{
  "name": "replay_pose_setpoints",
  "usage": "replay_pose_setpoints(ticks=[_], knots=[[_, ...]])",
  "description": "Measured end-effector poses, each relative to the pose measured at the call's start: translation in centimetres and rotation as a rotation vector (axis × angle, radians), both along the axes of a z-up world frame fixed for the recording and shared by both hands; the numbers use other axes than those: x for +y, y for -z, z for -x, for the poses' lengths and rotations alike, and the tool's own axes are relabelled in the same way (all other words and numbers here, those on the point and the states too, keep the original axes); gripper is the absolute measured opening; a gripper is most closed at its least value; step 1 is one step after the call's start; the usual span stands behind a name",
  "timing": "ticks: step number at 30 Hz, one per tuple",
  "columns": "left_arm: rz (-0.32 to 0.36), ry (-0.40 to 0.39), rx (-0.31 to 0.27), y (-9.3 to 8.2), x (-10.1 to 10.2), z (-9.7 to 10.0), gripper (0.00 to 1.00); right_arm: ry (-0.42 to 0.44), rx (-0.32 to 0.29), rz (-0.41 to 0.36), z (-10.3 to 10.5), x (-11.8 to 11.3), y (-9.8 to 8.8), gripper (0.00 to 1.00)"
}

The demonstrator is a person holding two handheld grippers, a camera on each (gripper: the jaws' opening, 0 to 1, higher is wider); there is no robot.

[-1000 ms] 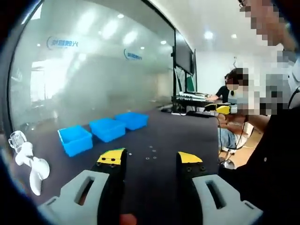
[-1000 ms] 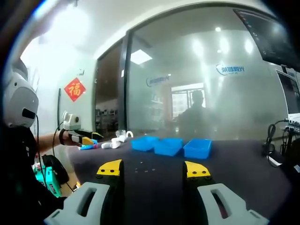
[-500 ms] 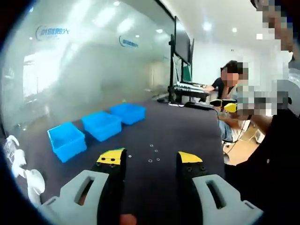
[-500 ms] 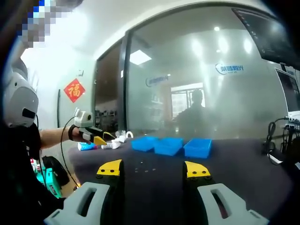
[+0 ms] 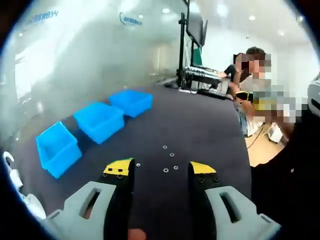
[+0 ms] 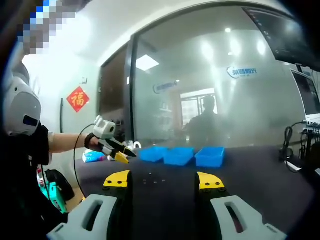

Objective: Sort the screws, nuts, and washers into the corresponding bins

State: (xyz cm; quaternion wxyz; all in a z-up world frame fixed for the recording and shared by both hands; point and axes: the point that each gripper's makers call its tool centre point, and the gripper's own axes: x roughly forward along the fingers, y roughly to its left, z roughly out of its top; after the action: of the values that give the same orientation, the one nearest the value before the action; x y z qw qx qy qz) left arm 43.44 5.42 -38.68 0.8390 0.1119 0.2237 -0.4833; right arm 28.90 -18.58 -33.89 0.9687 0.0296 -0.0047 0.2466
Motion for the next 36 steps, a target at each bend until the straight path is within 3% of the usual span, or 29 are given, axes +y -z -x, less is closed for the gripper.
replay_pose_setpoints(ticks=[2,4,6,12,17,20,29,36], knots=[[-0.028,-0.035,0.038,0.6,0.2,-1.0,0.41,0.007,0.003,-0.001,0.0,-0.2,0.1,0.45],[-0.062,-0.036,0.038,1.1,0.0,-1.7,0.4,0.008,0.003,-0.006,-0.1,-0.3,0.1,0.45],[-0.112,-0.024,0.028,1.7,-0.5,-1.5,0.4,0.009,0.002,-0.008,-0.1,-0.4,0.2,0.45],[-0.195,-0.005,0.072,3.7,-2.1,-1.3,0.39,0.013,0.001,-0.014,0.0,-0.7,0.2,0.45],[-0.218,-0.017,0.127,4.7,-2.4,-2.0,0.37,0.022,0.002,-0.02,0.1,-1.2,0.3,0.45],[-0.264,-0.032,0.132,5.6,-2.0,-2.8,0.35,0.025,0.002,-0.02,0.2,-1.3,0.3,0.45],[-0.31,-0.051,0.16,6.7,-1.9,-3.9,0.29,0.026,0.001,-0.026,0.1,-1.4,0.3,0.45],[-0.318,-0.085,0.197,7.3,-1.7,-4.6,0.2,0.028,0.003,-0.031,0.2,-1.6,0.6,0.45]])
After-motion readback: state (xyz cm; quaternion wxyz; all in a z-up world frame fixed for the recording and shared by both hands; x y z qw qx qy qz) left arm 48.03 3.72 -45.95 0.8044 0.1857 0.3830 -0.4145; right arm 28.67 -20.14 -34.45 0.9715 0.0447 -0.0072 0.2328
